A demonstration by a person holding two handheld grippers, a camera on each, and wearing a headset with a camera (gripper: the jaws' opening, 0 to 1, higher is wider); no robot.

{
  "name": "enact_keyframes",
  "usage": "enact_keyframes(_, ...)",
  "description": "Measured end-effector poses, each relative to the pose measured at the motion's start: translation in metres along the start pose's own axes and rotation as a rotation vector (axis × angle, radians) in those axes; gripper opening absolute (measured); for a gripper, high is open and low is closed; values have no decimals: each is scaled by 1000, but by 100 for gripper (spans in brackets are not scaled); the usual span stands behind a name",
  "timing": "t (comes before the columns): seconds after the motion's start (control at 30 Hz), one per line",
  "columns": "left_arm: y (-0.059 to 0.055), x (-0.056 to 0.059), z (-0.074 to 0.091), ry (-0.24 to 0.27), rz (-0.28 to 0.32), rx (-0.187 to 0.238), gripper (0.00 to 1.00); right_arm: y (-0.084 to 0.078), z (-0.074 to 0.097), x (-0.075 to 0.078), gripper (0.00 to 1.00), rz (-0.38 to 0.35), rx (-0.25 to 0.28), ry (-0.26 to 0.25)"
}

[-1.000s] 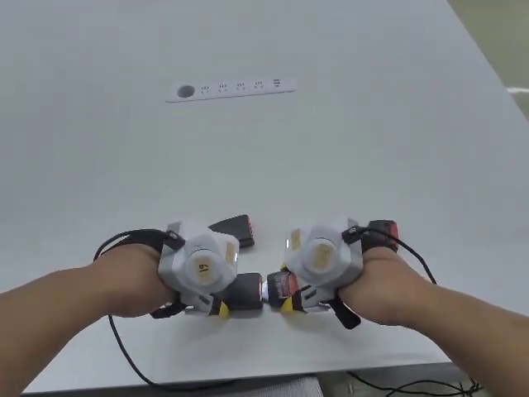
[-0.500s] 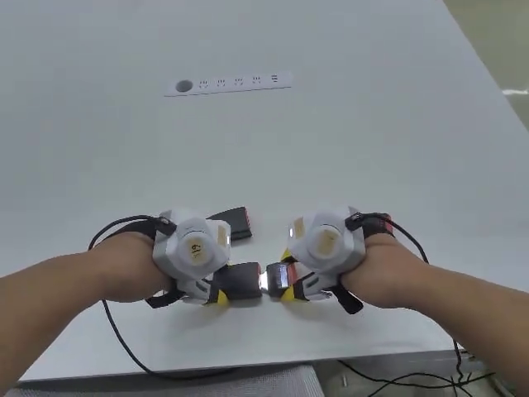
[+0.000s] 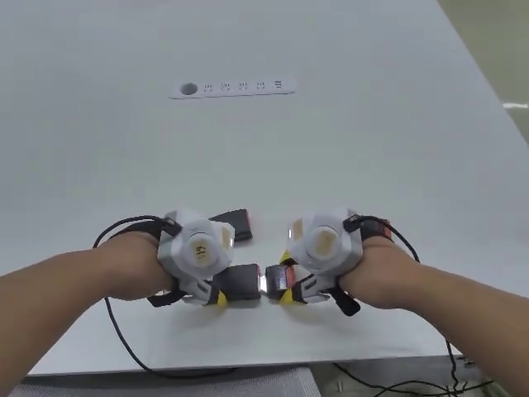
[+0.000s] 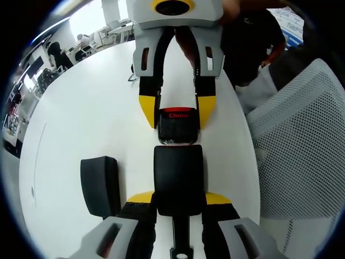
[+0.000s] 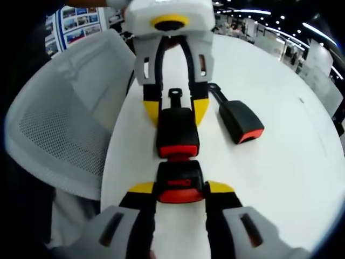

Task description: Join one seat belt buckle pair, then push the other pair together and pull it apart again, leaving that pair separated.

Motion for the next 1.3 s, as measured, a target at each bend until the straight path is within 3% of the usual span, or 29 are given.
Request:
enact_keyframes(0.17, -1, -1, 2, 42, 43, 3, 36, -1, 1, -1, 38, -17, -25, 2)
enact_keyframes(0.27, -2, -2, 13, 66, 22, -3, 39, 3, 12, 1, 40, -22, -21, -19)
enact_keyframes(0.37, 5, -1, 28, 69, 57, 54, 39, 5, 23, 3, 40, -30, -13, -43)
enact_keyframes(0.6, 14, -10, 54, 100, 78, 118, 42, 5, 57, 9, 40, -42, -8, -104)
enact_keyframes(0.77, 14, -34, 56, 136, 104, 125, 45, -16, 69, 14, 40, -64, -46, -127)
enact_keyframes(1.1, 21, -66, 52, 163, 120, 106, 51, -68, 94, 28, 39, -93, -112, -143)
enact_keyframes(1.3, 24, -76, 41, 149, 127, 80, 55, -96, 107, 39, 39, -109, -127, -164)
Point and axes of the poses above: the centre of the closed fingertips' face, and the gripper's own axes: z roughly backward along the fingers, x roughly to its right, y roughly out of its top, the point moved 7 cm from there along z, roughly backward along the fingers, and after that the axes turned 15 degrees about z, right-handed, at the moved point
